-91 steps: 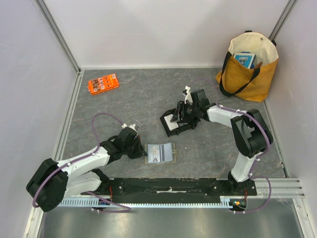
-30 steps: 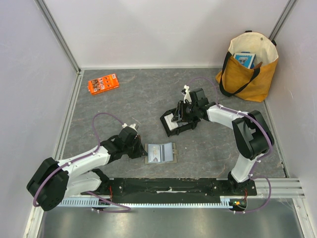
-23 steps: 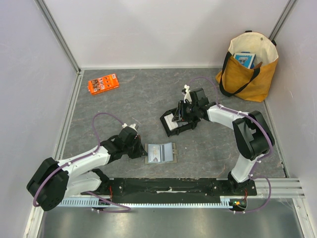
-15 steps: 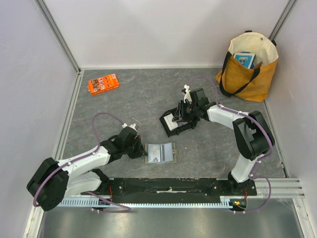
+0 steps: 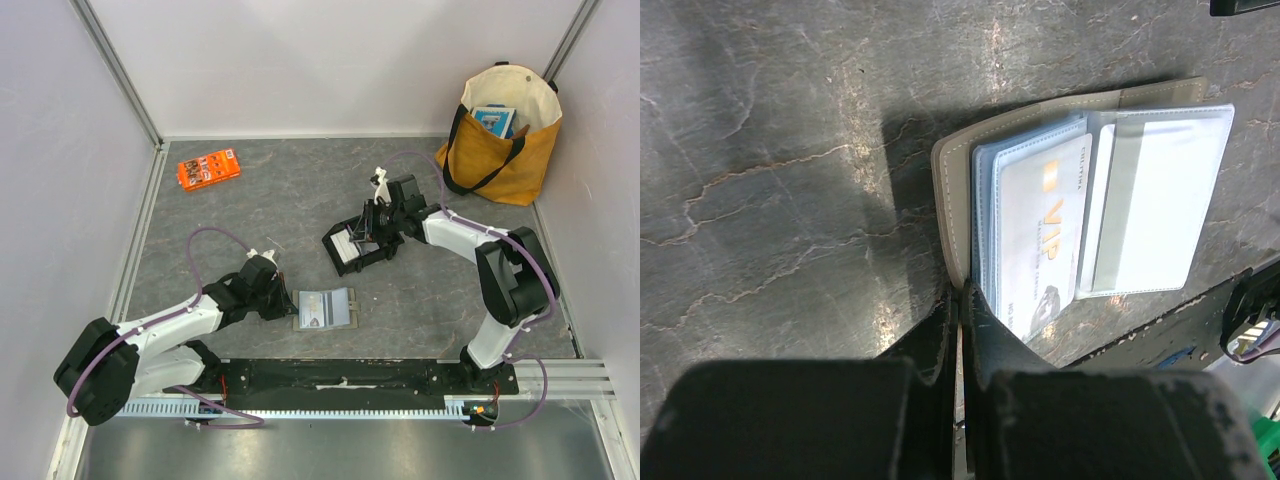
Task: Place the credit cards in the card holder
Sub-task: Pick up the credit card from the storage box.
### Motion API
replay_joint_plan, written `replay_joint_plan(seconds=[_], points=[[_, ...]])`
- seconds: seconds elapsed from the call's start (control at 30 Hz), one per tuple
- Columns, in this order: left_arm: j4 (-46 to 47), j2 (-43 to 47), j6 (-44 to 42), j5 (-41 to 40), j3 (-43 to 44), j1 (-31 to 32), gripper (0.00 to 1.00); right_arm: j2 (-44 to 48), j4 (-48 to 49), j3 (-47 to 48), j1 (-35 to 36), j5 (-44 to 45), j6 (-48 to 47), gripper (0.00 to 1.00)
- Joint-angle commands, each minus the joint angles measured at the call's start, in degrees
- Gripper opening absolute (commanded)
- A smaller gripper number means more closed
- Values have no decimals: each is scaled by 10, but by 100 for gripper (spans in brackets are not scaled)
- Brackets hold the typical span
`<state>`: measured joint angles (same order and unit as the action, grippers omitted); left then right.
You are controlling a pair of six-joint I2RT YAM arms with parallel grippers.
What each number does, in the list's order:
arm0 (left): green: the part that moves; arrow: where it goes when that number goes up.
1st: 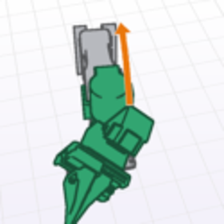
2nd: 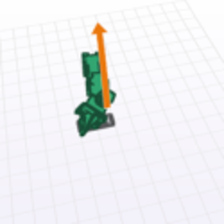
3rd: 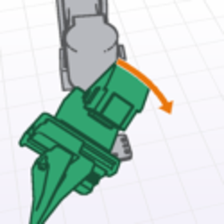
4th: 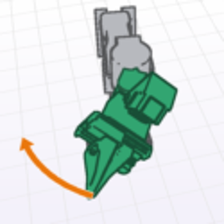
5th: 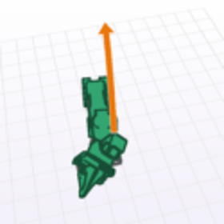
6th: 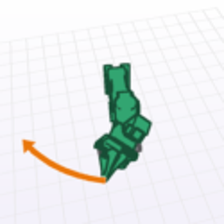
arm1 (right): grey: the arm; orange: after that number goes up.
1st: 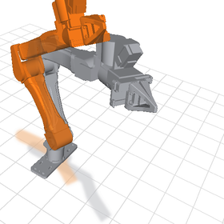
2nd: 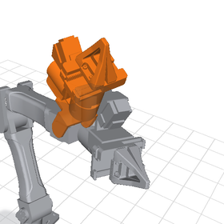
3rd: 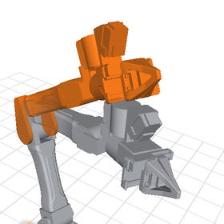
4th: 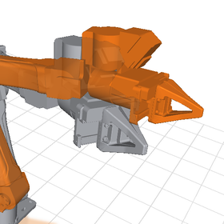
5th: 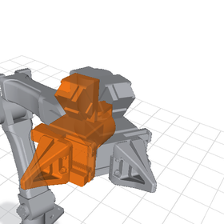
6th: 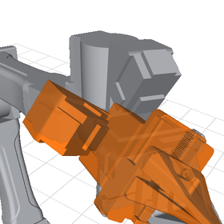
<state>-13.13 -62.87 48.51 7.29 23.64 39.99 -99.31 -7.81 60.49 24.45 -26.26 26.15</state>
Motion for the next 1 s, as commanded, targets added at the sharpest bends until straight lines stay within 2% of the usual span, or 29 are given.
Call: replay_joint_plan(seconds=[0.0, 0.37, 0.53, 0.63, 0.77, 0.93, 0.97], points=[[13, 1, -21, 8, 16, 3, 2, 22, 7, 9, -5, 2, 6, 25], [11, 5, -21, 7, 14, 3, 2, -22, -17, 12, -10, 74, -14, 18], [12, 2, -23, 6, 14, 2, 2, -23, -43, 27, -5, 112, -40, 20], [13, -2, -24, 8, 18, 3, 2, -26, -54, 38, -3, 115, -53, 25], [13, -4, -23, 10, 18, 2, 2, -29, -55, 47, 2, 103, -58, 25], [13, 1, -23, 10, 17, 2, 2, -28, -49, 57, 6, 73, -61, 1], [12, 2, -23, 8, 17, 2, 2, -26, -49, 57, 6, 72, -64, 0]])
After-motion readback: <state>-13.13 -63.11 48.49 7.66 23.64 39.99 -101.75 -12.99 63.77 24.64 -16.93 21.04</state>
